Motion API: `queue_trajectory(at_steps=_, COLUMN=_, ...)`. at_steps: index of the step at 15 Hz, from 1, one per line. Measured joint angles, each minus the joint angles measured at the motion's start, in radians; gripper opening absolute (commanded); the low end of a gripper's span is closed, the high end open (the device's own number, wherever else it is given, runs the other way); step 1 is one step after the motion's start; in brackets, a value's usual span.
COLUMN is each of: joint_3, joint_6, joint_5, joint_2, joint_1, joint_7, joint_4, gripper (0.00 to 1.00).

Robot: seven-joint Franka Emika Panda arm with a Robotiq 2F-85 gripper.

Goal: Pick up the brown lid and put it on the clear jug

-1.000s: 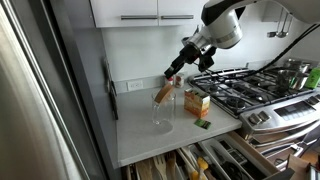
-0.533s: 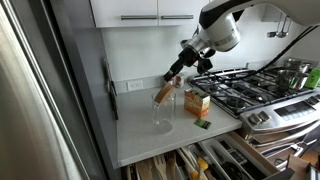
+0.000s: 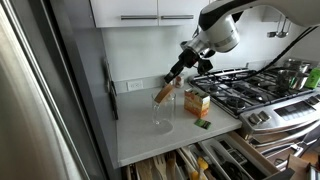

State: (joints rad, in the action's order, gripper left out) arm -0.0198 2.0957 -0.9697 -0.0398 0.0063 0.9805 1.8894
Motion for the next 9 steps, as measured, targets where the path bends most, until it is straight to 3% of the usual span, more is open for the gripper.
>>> queue_trajectory(at_steps=9, joint_3=0.003, joint_6=-0.036, joint_5=0.06, joint_2=0.006, joint_1=-0.002, joint_7=-0.069, joint_4=-0.004, gripper=1.0)
